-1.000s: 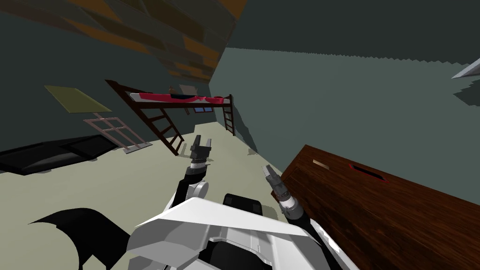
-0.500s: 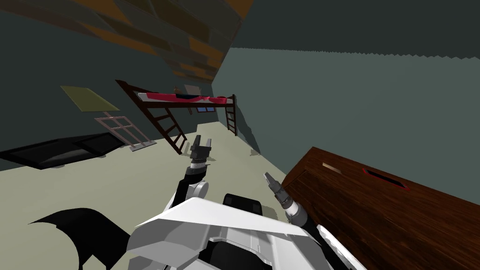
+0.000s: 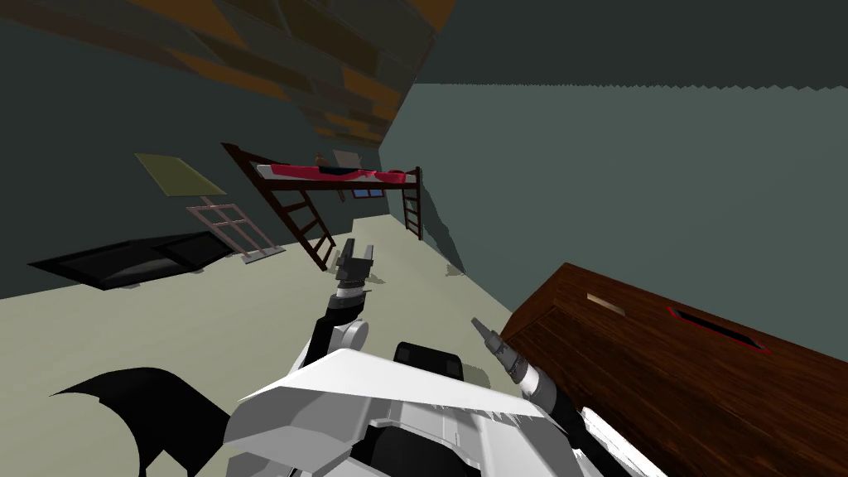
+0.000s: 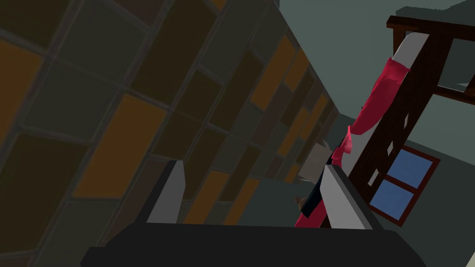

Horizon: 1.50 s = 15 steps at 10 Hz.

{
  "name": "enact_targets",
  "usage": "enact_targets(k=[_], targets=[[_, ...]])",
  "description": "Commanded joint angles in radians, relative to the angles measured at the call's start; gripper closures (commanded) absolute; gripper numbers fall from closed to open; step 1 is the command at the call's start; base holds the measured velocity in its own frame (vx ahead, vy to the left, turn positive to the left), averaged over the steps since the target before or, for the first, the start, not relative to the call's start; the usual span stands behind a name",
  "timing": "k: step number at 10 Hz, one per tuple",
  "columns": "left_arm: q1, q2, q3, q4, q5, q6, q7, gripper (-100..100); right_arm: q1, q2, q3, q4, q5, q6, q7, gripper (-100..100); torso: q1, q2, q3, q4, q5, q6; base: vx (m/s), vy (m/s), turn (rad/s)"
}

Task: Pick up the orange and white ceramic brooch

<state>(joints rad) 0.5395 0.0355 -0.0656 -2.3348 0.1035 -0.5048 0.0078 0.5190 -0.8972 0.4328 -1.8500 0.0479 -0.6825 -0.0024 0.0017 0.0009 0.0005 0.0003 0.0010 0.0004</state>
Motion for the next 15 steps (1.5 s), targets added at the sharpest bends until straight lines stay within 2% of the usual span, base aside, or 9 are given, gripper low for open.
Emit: enact_targets(k=[1, 2, 3, 5, 8, 10, 11, 13, 15], targets=[[0.000, 0.000, 0.000, 0.000, 0.000, 0.000, 0.000, 0, 0.002, -0.050, 0.010, 0.050, 0.021, -0.007, 0.011, -100, 0.000, 0.000, 0.000, 0.000, 0.000, 0.000, 0.004, 0.069, 0.089], [0.000, 0.000, 0.000, 0.000, 0.000, 0.000, 0.000, 0, 0.002, -0.078, 0.010, 0.055, 0.021, -0.007, 0.011, -100, 0.001, 0.000, 0.000, 0.000, 0.000, 0.000, 0.012, 0.064, 0.051], [0.000, 0.000, 0.000, 0.000, 0.000, 0.000, 0.000, 0, 0.001, -0.111, 0.016, 0.104, 0.040, -0.012, 0.018, -100, 0.001, 0.000, 0.000, 0.000, 0.000, 0.000, 0.020, 0.069, 0.097], [0.000, 0.000, 0.000, 0.000, 0.000, 0.000, 0.000, 0, 0.001, -0.159, 0.016, 0.107, 0.040, -0.012, 0.018, -100, 0.001, -0.001, 0.000, 0.000, 0.000, 0.000, 0.014, 0.045, 0.029], [0.000, 0.000, 0.000, 0.000, 0.000, 0.000, 0.000, 0, 0.000, -0.262, 0.027, 0.200, 0.082, -0.021, 0.031, -100, 0.000, -0.001, -0.001, 0.000, 0.000, 0.000, 0.023, 0.053, 0.095], [0.000, 0.000, 0.000, 0.000, 0.000, 0.000, 0.000, 0, 0.000, -0.311, 0.027, 0.207, 0.082, -0.021, 0.031, -100, 0.000, -0.001, -0.001, 0.000, 0.000, 0.000, 0.014, 0.028, 0.006], [0.000, 0.000, 0.000, 0.000, 0.000, 0.000, 0.000, 0, 0.001, -0.344, 0.032, 0.253, 0.103, -0.026, 0.037, -100, -0.002, 0.000, 0.000, 0.000, 0.000, 0.000, 0.016, 0.024, 0.116], [0.000, 0.000, 0.000, 0.000, 0.000, 0.000, 0.000, 0, 0.001, -0.385, 0.032, 0.254, 0.103, -0.026, 0.037, -100, -0.002, -0.001, -0.001, 0.000, -0.001, 0.000, 0.018, 0.012, 0.019], [0.000, 0.000, 0.000, 0.000, 0.000, 0.000, 0.000, 0, 0.003, -0.453, 0.036, 0.300, 0.125, -0.031, 0.043, -100, -0.002, -0.001, -0.001, 0.000, -0.001, 0.000, 0.023, 0.010, 0.083]])
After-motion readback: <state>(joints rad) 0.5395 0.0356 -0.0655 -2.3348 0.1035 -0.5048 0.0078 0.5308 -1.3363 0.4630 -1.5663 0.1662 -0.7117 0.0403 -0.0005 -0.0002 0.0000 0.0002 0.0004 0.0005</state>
